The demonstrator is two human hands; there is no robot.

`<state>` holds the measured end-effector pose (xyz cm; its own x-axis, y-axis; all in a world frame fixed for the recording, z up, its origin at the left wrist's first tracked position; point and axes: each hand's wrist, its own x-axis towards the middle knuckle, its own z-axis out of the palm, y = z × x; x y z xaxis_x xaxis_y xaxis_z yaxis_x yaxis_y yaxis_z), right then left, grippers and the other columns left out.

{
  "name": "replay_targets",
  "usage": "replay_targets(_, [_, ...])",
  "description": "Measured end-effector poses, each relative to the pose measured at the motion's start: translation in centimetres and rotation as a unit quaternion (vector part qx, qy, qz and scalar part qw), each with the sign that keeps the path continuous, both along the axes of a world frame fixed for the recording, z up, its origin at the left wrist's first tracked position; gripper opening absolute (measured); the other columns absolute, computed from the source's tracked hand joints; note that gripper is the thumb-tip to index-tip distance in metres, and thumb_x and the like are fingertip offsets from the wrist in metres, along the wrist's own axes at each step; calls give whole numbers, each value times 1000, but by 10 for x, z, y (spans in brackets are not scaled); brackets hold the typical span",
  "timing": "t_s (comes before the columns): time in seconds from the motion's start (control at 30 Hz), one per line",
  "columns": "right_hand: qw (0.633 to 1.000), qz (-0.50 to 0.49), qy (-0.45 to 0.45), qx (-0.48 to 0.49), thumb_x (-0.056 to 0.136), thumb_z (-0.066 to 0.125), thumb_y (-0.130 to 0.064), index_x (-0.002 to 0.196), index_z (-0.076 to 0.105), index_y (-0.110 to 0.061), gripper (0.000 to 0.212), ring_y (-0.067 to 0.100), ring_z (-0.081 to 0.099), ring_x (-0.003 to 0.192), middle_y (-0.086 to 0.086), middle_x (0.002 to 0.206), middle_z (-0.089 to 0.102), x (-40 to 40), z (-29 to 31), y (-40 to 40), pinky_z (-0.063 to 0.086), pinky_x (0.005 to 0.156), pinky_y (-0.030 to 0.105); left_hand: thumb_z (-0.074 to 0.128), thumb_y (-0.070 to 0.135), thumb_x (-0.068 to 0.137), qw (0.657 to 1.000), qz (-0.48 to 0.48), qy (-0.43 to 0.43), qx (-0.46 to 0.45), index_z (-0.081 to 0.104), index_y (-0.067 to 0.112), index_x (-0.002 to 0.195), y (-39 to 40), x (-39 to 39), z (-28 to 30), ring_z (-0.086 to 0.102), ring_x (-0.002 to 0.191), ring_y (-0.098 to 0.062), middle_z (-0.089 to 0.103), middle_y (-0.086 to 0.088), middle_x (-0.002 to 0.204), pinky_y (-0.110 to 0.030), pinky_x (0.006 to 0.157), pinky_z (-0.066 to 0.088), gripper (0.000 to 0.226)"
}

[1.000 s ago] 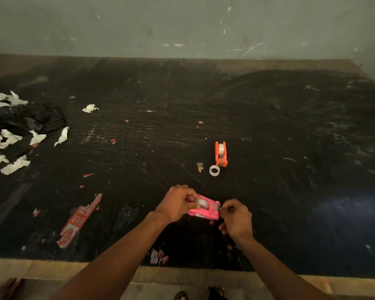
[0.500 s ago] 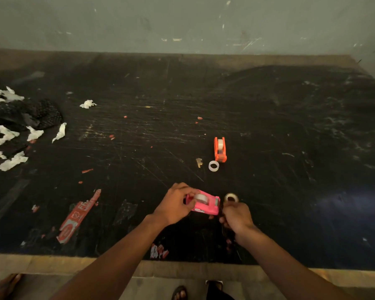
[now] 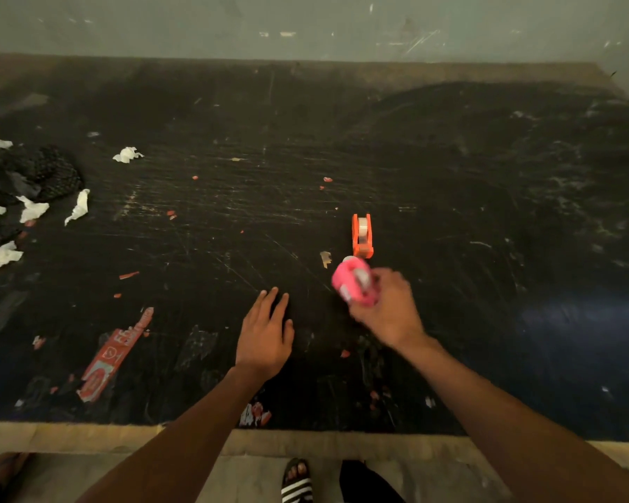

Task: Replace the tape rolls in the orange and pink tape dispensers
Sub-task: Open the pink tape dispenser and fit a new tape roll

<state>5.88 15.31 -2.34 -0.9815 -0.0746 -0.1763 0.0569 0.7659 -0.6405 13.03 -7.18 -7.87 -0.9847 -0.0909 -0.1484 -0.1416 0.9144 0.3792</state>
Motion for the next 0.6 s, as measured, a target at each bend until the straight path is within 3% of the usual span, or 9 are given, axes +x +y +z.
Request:
replay_targets(0.1, [981, -177, 13, -73, 60, 86, -33, 116, 53, -9, 69, 31, 60, 105, 14, 118, 58, -49, 4, 25, 54, 91, 49, 38, 36, 102, 1000, 8, 5, -9, 25, 20, 155, 2, 1, -3, 10, 154, -22, 17, -4, 166, -45, 123, 20, 57])
replay_targets(0.2, [966, -253, -29, -50, 68, 87, -28, 123, 46, -5, 73, 36, 54, 119, 19, 131, 50, -93, 4, 41, 49, 101, 49, 39, 35, 101, 1000, 17, 9, -25, 27, 20, 154, 6, 1, -6, 12, 153, -22, 20, -5, 165, -45, 122, 22, 57])
replay_targets(0.3, [961, -270, -52, -22, 67, 88, -32, 133, 40, -6, 85, 39, 51, 127, 19, 139, 47, -117, -4, 42, 48, 103, 52, 39, 36, 101, 999, 21, 4, -33, 25, 21, 155, 7, -1, -7, 11, 153, -22, 18, -4, 165, -44, 122, 22, 57])
replay_targets(0.6, [966, -251, -57, 14, 72, 85, -36, 138, 38, -7, 87, 38, 46, 130, 19, 141, 45, -135, -19, 32, 47, 105, 49, 46, 37, 98, 999, 17, -1, -44, 32, 21, 151, 6, -4, 0, 21, 150, -25, 26, -5, 162, -45, 119, 29, 57])
